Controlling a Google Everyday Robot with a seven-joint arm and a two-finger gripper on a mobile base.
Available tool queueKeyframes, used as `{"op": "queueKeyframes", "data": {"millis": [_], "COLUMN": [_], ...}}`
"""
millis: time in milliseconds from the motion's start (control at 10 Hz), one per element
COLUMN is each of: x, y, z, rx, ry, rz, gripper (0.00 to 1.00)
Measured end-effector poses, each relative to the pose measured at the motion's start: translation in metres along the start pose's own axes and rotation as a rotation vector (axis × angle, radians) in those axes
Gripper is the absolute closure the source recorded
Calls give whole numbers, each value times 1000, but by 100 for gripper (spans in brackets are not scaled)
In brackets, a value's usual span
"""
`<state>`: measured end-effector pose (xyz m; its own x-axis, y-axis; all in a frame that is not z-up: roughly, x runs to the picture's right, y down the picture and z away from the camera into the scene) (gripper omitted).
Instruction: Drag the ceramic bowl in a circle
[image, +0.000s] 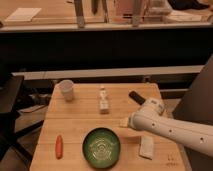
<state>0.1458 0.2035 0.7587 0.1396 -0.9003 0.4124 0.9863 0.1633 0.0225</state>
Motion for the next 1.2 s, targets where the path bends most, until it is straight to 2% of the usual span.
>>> {"op": "queueKeyframes", "data": {"millis": [300,1200], "x": [-3,-10], "y": [1,-4], "z": [1,7], "rx": [9,28], "ry": [-9,-33], "rz": [-68,-195], "gripper": [20,20]}}
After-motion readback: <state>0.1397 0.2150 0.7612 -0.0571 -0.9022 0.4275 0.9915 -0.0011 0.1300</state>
